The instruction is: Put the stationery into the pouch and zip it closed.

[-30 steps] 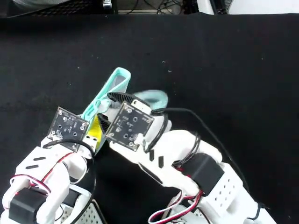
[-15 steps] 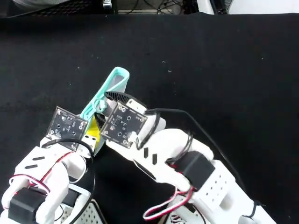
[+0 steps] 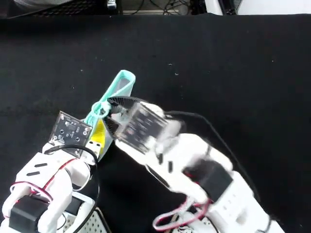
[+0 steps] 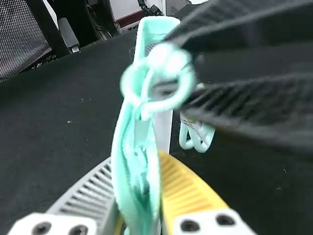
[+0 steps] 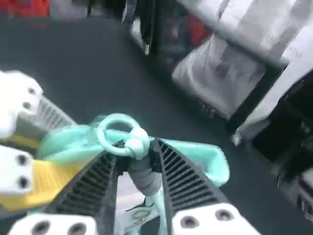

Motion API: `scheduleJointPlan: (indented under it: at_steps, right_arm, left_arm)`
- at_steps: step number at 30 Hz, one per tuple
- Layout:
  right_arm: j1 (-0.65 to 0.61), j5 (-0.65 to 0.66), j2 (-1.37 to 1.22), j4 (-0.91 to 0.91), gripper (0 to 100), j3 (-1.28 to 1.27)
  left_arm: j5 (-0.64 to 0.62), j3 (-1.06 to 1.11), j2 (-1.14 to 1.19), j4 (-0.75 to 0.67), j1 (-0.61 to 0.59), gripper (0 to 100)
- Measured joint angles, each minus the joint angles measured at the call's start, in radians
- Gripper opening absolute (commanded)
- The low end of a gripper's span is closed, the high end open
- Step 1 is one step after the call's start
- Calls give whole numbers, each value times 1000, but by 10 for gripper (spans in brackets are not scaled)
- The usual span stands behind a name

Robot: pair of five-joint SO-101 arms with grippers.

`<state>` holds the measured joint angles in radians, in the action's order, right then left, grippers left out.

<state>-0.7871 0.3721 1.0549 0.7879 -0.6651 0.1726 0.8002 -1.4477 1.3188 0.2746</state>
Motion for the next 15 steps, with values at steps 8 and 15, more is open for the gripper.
scheduleJointPlan:
  at_steps: [8, 15]
  right_arm:
    - [107, 0, 35, 5, 13, -2]
    - [176, 2, -18, -9, 13, -2]
  left_arm:
    - [5, 2, 0, -9, 8, 29]
    - [6, 2, 2, -11, 8, 29]
